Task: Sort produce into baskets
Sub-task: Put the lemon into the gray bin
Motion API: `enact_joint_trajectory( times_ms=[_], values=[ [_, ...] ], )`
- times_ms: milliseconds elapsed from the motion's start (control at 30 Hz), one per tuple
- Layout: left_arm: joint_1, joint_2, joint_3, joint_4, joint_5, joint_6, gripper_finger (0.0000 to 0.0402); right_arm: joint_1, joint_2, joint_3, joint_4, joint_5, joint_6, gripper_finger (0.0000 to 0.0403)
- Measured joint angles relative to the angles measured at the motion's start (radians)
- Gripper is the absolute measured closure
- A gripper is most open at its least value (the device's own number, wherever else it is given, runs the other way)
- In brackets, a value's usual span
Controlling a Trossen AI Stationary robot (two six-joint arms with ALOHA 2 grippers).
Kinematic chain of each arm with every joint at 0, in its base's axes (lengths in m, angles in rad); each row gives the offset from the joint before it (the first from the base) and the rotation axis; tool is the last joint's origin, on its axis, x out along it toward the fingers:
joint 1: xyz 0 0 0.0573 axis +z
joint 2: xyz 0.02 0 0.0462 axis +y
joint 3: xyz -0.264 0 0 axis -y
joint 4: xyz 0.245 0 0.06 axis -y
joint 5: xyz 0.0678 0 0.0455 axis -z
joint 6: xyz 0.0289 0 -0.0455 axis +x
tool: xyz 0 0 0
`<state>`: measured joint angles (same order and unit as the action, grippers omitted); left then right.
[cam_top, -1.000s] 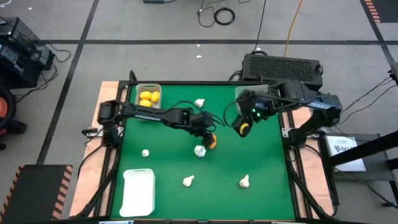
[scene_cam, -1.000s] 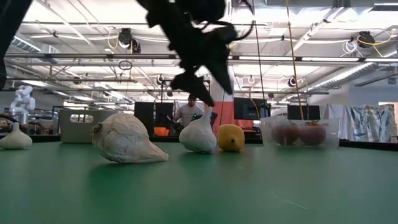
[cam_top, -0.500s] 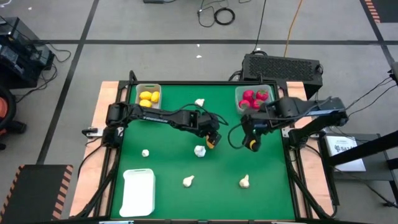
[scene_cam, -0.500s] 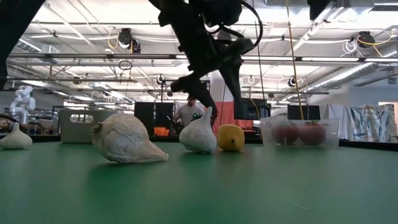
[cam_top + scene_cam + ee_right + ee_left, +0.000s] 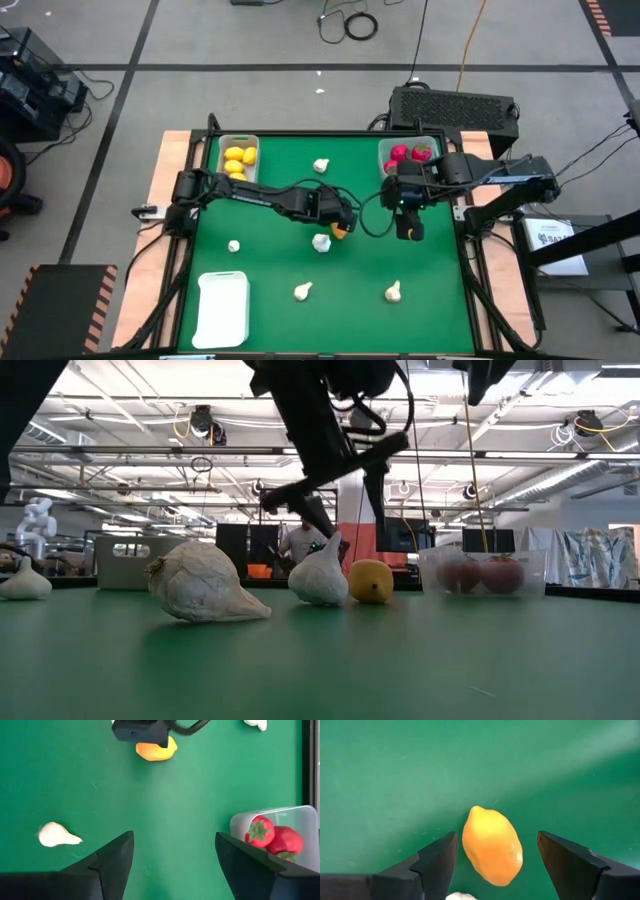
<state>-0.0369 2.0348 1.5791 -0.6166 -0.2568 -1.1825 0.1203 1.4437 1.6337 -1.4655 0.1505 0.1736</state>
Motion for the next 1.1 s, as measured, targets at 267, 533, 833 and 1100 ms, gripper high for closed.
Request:
enact_joint_trajectory(
  times_ms=[267,533,833,1100],
  values=[
    [-0.028,0.08,-0.001,0.068,-0.008,-0.043,0.0118,-0.051,0.0,0.0,0.008,-0.016,-0.105,0.0133],
    [-0.031,0.106,0.0,0.091,-0.027,-0.043,0.0118,-0.069,0.0,0.0,0.007,-0.078,-0.159,0.0133],
    [-0.052,0.165,0.003,0.114,-0.013,-0.013,0.0118,-0.084,0.001,0.001,0.007,-0.077,-0.209,0.0133],
    [-0.058,0.167,0.002,0.115,-0.032,0.014,0.0119,-0.121,0.001,0.001,0.022,-0.077,-0.216,0.0133]
  ],
)
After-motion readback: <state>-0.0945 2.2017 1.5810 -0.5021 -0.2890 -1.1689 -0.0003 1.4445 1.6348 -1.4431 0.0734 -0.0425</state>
